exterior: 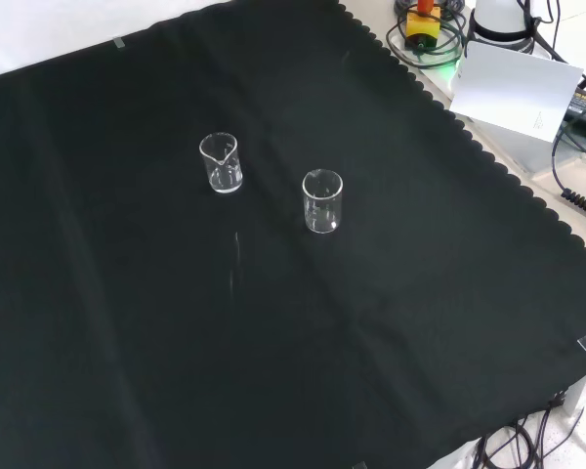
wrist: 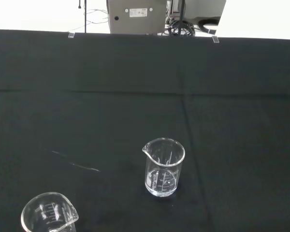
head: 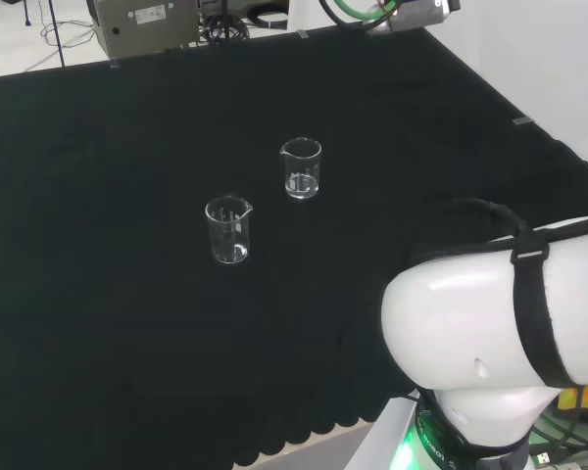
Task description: Pick up the beaker on the right.
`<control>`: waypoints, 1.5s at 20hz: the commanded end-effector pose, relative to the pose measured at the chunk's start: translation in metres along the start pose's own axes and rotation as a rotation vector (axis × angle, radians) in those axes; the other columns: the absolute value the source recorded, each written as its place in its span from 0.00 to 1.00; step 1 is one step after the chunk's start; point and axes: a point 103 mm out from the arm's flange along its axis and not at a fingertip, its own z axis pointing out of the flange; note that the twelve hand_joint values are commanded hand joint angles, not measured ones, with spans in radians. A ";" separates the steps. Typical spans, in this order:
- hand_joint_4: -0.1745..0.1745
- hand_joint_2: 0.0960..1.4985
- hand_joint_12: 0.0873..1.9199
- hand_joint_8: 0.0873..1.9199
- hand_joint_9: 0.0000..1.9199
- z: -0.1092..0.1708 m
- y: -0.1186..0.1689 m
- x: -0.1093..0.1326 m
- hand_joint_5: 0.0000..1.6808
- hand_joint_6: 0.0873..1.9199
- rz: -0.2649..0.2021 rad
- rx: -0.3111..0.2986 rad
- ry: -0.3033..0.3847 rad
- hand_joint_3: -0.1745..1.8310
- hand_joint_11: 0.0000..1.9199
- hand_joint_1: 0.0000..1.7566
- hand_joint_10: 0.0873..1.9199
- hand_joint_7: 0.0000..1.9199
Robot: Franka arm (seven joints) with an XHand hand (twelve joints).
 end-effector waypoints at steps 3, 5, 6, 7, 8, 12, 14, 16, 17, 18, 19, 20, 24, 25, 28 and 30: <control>0.38 0.87 0.64 0.27 0.07 0.036 0.019 -0.021 0.20 0.00 0.021 0.024 0.047 0.21 0.00 0.02 0.34 0.03; 0.38 0.86 0.64 0.27 0.07 0.046 0.027 -0.045 0.20 0.00 0.022 0.041 0.072 0.21 0.00 0.02 0.34 0.03; 0.38 0.86 0.64 0.27 0.07 0.051 0.032 -0.053 0.20 0.00 0.020 0.046 0.081 0.21 0.00 0.02 0.34 0.03; 0.38 0.86 0.64 0.27 0.07 0.057 0.039 -0.066 0.20 0.00 0.018 0.049 0.089 0.21 0.00 0.03 0.34 0.03; 0.38 0.86 0.64 0.27 0.07 0.063 0.046 -0.073 0.20 0.00 0.014 0.051 0.100 0.20 0.00 0.04 0.34 0.03; 0.37 0.85 0.65 0.27 0.07 0.090 0.073 -0.118 0.20 0.00 -0.022 0.079 0.155 0.20 0.00 0.05 0.34 0.03; 0.37 0.85 0.65 0.27 0.07 0.103 0.086 -0.136 0.20 0.00 -0.037 0.095 0.184 0.20 0.00 0.06 0.34 0.03; 0.37 0.85 0.65 0.27 0.07 0.118 0.095 -0.151 0.20 0.00 -0.053 0.077 0.199 0.19 0.00 0.06 0.34 0.03; 0.37 0.83 0.64 0.27 0.07 0.124 0.099 -0.153 0.20 0.00 -0.060 0.071 0.205 0.19 0.00 0.08 0.34 0.03; 0.37 0.82 0.64 0.27 0.07 0.131 0.103 -0.158 0.19 0.00 -0.068 0.071 0.222 0.19 0.00 0.09 0.34 0.03; 0.37 0.82 0.63 0.27 0.07 0.137 0.105 -0.162 0.19 0.00 -0.075 0.073 0.234 0.18 0.00 0.10 0.34 0.03; 0.37 0.80 0.63 0.28 0.08 0.144 0.109 -0.164 0.19 0.00 -0.083 0.077 0.240 0.18 0.00 0.14 0.34 0.04; 0.37 0.74 0.64 0.29 0.11 0.169 0.118 -0.172 0.19 0.00 -0.094 0.082 0.268 0.16 0.00 0.21 0.35 0.06; 0.37 0.74 0.64 0.29 0.11 0.175 0.121 -0.173 0.19 0.00 -0.097 0.085 0.276 0.16 0.00 0.22 0.35 0.06; 0.37 0.72 0.65 0.29 0.12 0.196 0.127 -0.176 0.20 0.00 -0.120 0.087 0.307 0.16 0.00 0.24 0.35 0.07; 0.38 0.70 0.66 0.30 0.13 0.210 0.132 -0.178 0.20 0.00 -0.129 0.102 0.331 0.15 0.00 0.26 0.35 0.08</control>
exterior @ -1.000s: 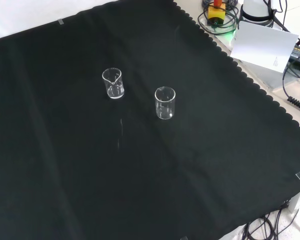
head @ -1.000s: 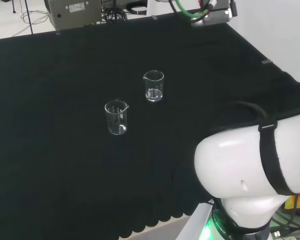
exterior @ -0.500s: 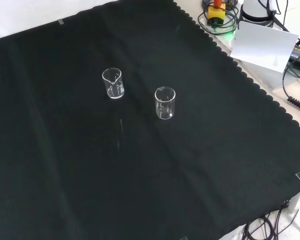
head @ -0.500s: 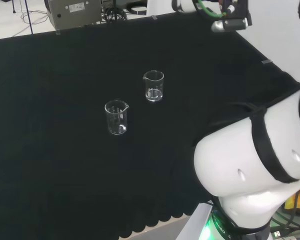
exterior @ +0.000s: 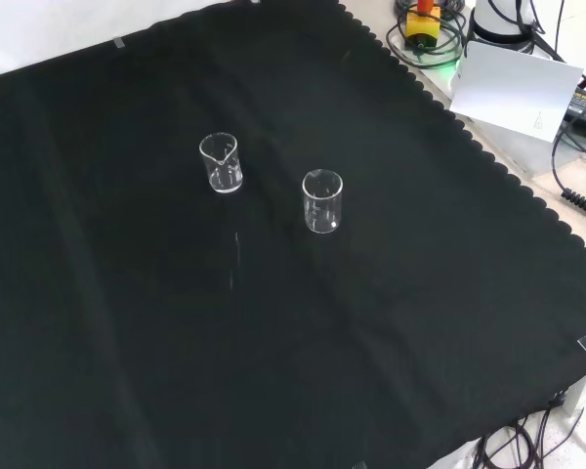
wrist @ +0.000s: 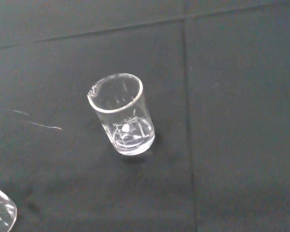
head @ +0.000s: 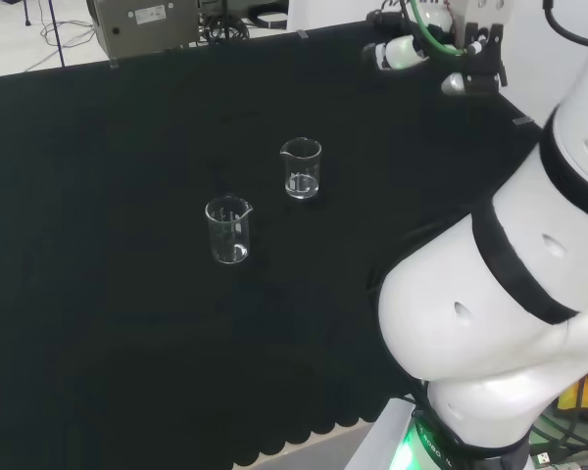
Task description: Pick up the beaker on the right.
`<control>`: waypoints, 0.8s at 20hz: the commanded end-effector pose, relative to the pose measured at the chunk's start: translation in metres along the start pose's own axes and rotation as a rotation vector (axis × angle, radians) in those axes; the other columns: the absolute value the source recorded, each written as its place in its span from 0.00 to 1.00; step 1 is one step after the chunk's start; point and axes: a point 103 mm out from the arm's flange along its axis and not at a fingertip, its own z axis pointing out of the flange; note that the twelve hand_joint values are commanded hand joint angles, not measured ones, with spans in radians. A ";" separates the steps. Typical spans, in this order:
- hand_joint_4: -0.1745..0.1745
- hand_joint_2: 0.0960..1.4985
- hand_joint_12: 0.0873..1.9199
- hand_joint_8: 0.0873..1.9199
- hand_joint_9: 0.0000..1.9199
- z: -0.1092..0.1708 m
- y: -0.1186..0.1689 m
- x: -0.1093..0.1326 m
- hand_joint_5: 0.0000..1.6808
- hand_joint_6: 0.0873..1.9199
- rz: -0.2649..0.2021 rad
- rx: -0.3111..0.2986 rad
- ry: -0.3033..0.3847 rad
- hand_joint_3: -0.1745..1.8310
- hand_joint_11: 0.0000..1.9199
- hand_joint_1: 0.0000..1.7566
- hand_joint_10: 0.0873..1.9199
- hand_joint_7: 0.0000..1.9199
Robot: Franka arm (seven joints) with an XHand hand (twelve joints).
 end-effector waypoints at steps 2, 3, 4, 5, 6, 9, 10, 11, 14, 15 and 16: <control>0.38 0.69 0.66 0.30 0.14 0.039 0.029 -0.041 0.20 0.00 -0.033 -0.021 0.093 0.15 0.00 0.27 0.35 0.09; 0.38 0.68 0.66 0.30 0.14 0.044 0.033 -0.043 0.20 0.00 -0.041 -0.010 0.101 0.15 0.00 0.28 0.35 0.09; 0.38 0.67 0.66 0.30 0.14 0.049 0.036 -0.043 0.20 0.00 -0.051 -0.003 0.105 0.15 0.00 0.29 0.35 0.09; 0.38 0.67 0.67 0.30 0.15 0.053 0.039 -0.044 0.20 0.00 -0.060 0.001 0.113 0.14 0.00 0.29 0.35 0.09; 0.38 0.67 0.67 0.30 0.15 0.056 0.043 -0.044 0.20 0.00 -0.067 0.004 0.125 0.14 0.00 0.29 0.35 0.09; 0.38 0.61 0.69 0.31 0.16 0.065 0.051 -0.046 0.21 0.00 -0.088 0.011 0.154 0.13 0.00 0.34 0.35 0.11; 0.38 0.60 0.69 0.32 0.17 0.068 0.055 -0.046 0.21 0.00 -0.097 0.016 0.157 0.13 0.00 0.35 0.35 0.12; 0.39 0.59 0.69 0.32 0.17 0.071 0.058 -0.047 0.21 0.00 -0.104 0.023 0.156 0.12 0.00 0.36 0.35 0.12; 0.38 0.57 0.70 0.32 0.17 0.079 0.065 -0.049 0.22 0.00 -0.115 0.041 0.160 0.12 0.00 0.38 0.34 0.12; 0.38 0.56 0.71 0.32 0.18 0.081 0.067 -0.051 0.23 0.00 -0.117 0.045 0.163 0.12 0.00 0.38 0.34 0.13; 0.37 0.55 0.71 0.33 0.18 0.084 0.069 -0.053 0.23 0.00 -0.118 0.048 0.166 0.12 0.00 0.39 0.34 0.13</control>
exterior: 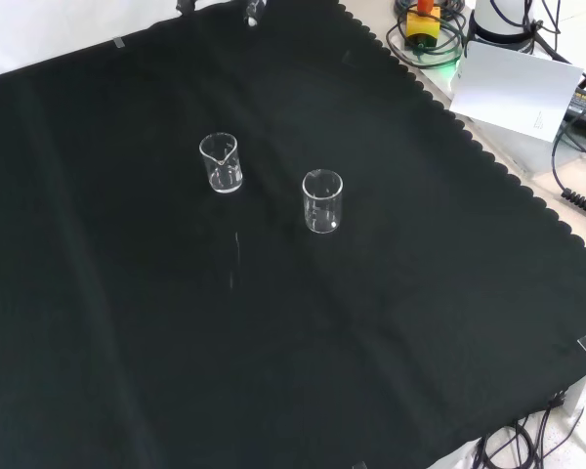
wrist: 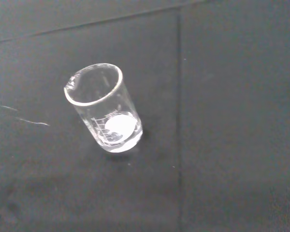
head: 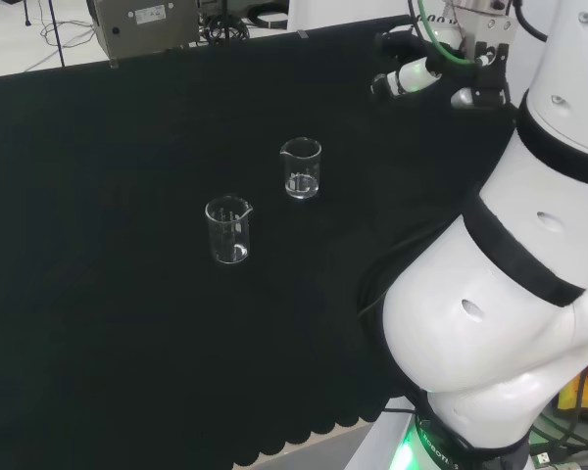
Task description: Pick up the beaker on the right.
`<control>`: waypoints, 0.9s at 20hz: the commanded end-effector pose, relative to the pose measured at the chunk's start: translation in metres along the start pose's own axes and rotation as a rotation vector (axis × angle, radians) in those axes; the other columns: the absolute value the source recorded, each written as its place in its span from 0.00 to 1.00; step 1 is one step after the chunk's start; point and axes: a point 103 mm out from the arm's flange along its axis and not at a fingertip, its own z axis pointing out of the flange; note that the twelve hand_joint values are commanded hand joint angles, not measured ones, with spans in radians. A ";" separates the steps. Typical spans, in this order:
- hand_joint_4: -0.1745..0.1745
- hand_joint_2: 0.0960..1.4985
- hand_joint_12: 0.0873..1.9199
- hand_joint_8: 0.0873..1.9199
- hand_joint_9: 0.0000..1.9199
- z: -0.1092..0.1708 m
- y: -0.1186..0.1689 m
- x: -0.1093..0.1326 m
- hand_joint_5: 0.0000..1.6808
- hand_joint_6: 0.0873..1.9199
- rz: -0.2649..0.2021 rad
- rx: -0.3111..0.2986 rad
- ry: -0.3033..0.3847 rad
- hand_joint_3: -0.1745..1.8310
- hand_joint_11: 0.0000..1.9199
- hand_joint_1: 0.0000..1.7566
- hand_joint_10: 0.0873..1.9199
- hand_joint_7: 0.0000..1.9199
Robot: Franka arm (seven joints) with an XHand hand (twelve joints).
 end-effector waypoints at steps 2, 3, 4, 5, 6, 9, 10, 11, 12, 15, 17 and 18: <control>0.37 0.55 0.72 0.33 0.19 0.064 0.048 -0.028 0.24 0.00 -0.075 0.044 0.135 0.12 0.00 0.40 0.34 0.14; 0.36 0.55 0.72 0.33 0.19 0.067 0.049 -0.029 0.24 0.00 -0.075 0.046 0.137 0.12 0.01 0.40 0.34 0.14; 0.36 0.54 0.72 0.33 0.19 0.068 0.050 -0.031 0.25 0.00 -0.078 0.047 0.137 0.12 0.01 0.40 0.34 0.14; 0.36 0.54 0.72 0.33 0.19 0.070 0.051 -0.032 0.25 0.00 -0.082 0.050 0.136 0.12 0.01 0.40 0.34 0.15; 0.36 0.54 0.72 0.33 0.19 0.071 0.051 -0.033 0.25 0.00 -0.085 0.051 0.137 0.12 0.01 0.40 0.34 0.15; 0.35 0.53 0.73 0.33 0.20 0.077 0.055 -0.034 0.25 0.00 -0.094 0.044 0.172 0.12 0.01 0.41 0.34 0.15; 0.35 0.52 0.73 0.34 0.20 0.079 0.056 -0.034 0.25 0.00 -0.096 0.046 0.177 0.11 0.01 0.42 0.34 0.15; 0.35 0.52 0.73 0.34 0.20 0.080 0.058 -0.033 0.25 0.00 -0.100 0.049 0.174 0.11 0.01 0.42 0.34 0.15; 0.34 0.51 0.73 0.34 0.20 0.082 0.060 -0.031 0.25 0.00 -0.104 0.050 0.175 0.11 0.01 0.43 0.34 0.15; 0.34 0.51 0.73 0.34 0.20 0.086 0.064 -0.029 0.25 0.00 -0.112 0.051 0.170 0.11 0.01 0.43 0.34 0.15; 0.34 0.50 0.73 0.34 0.20 0.088 0.067 -0.027 0.25 0.00 -0.118 0.054 0.166 0.11 0.01 0.43 0.34 0.15; 0.34 0.50 0.73 0.34 0.20 0.090 0.068 -0.025 0.25 0.00 -0.121 0.050 0.170 0.11 0.01 0.43 0.34 0.15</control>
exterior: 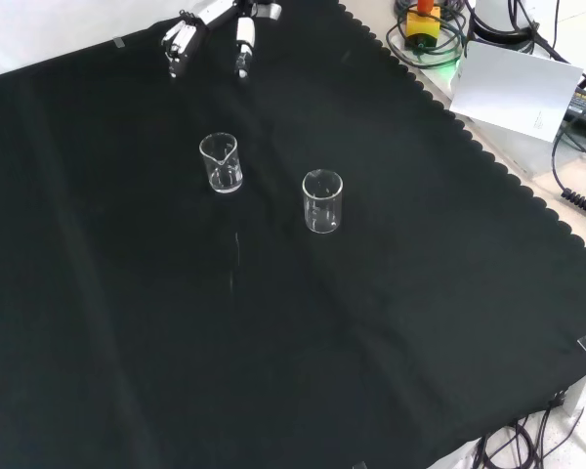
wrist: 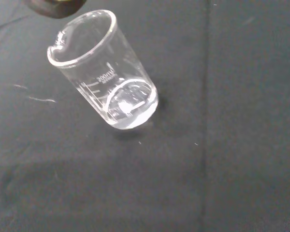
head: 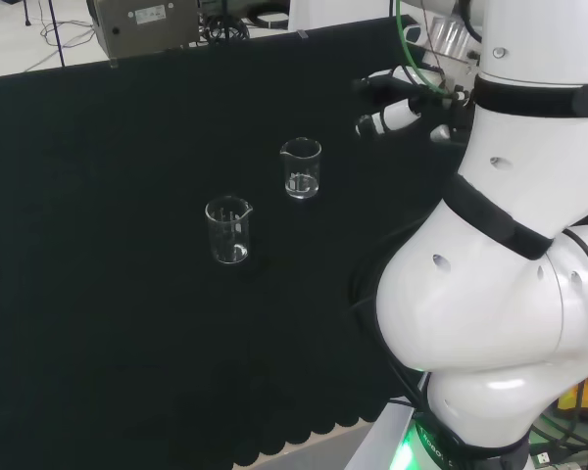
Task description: Pick up the beaker on the right.
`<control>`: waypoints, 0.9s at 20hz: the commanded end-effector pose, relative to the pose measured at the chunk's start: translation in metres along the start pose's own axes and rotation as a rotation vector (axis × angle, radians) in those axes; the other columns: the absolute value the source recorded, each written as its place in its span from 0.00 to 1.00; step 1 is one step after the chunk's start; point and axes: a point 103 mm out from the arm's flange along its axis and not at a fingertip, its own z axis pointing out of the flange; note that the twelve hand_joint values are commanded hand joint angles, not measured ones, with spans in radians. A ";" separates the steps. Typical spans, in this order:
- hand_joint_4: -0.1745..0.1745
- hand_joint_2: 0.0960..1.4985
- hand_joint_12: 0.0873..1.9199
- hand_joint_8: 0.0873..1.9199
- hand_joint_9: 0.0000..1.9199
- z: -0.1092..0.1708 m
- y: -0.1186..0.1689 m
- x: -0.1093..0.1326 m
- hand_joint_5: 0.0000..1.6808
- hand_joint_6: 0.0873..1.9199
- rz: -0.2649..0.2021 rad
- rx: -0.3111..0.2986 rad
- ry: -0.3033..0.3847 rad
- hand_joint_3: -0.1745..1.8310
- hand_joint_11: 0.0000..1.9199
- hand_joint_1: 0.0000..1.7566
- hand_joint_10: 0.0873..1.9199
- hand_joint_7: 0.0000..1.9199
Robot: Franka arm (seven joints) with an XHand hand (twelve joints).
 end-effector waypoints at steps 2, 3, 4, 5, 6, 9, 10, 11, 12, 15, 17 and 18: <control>0.33 0.50 0.73 0.34 0.20 0.014 0.011 0.006 0.25 0.00 -0.031 -0.006 0.024 0.11 0.02 0.44 0.34 0.15; 0.32 0.50 0.73 0.34 0.20 0.015 0.012 0.007 0.25 0.00 -0.036 -0.004 0.030 0.11 0.02 0.44 0.34 0.15; 0.32 0.50 0.73 0.34 0.20 0.017 0.014 0.007 0.25 0.00 -0.041 0.000 0.038 0.11 0.02 0.45 0.34 0.15; 0.32 0.50 0.73 0.34 0.20 0.018 0.015 0.004 0.25 0.00 -0.046 0.001 0.050 0.11 0.02 0.45 0.34 0.15; 0.32 0.50 0.73 0.34 0.20 0.019 0.017 0.003 0.25 0.00 -0.053 0.002 0.061 0.11 0.02 0.45 0.34 0.15; 0.32 0.50 0.73 0.34 0.20 0.022 0.021 -0.003 0.25 0.00 -0.074 0.005 0.085 0.11 0.02 0.45 0.33 0.14; 0.32 0.50 0.73 0.34 0.20 0.023 0.023 -0.004 0.25 0.00 -0.080 0.008 0.093 0.11 0.02 0.45 0.33 0.14; 0.32 0.50 0.73 0.34 0.20 0.024 0.025 -0.006 0.25 0.00 -0.086 0.012 0.098 0.11 0.02 0.45 0.33 0.14; 0.32 0.50 0.73 0.34 0.20 0.025 0.027 -0.008 0.25 0.00 -0.091 0.013 0.103 0.11 0.02 0.45 0.33 0.14; 0.32 0.50 0.73 0.35 0.20 0.027 0.032 -0.013 0.25 0.00 -0.118 0.008 0.117 0.11 0.02 0.45 0.33 0.14; 0.32 0.49 0.73 0.35 0.20 0.030 0.035 -0.013 0.25 0.00 -0.137 0.007 0.123 0.12 0.02 0.45 0.33 0.14; 0.32 0.49 0.73 0.35 0.20 0.032 0.037 -0.013 0.25 0.00 -0.144 0.009 0.122 0.12 0.02 0.45 0.33 0.14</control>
